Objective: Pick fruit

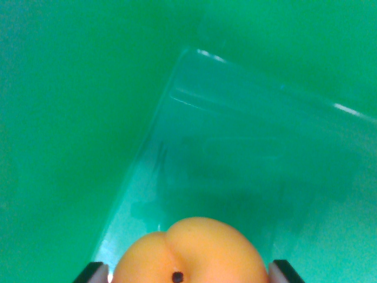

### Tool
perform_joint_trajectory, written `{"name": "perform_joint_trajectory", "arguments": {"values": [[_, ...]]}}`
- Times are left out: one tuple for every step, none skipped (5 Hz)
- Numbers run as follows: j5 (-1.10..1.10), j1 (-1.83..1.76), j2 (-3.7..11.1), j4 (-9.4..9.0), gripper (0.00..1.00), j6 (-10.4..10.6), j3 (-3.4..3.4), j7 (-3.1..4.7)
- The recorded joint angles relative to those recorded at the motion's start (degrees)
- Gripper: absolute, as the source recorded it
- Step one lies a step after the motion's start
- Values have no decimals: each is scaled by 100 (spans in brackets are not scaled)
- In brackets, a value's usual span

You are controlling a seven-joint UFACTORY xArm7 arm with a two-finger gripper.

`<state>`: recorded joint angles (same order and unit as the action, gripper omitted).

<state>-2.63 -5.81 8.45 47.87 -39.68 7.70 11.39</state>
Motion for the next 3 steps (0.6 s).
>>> {"name": "perform_joint_trajectory", "arguments": {"values": [[-5,3,-65,123,100,-189,-2,-2],[-5,3,-65,123,100,-189,-2,-2],[-10,7,-141,265,100,-405,-3,-4]]}}
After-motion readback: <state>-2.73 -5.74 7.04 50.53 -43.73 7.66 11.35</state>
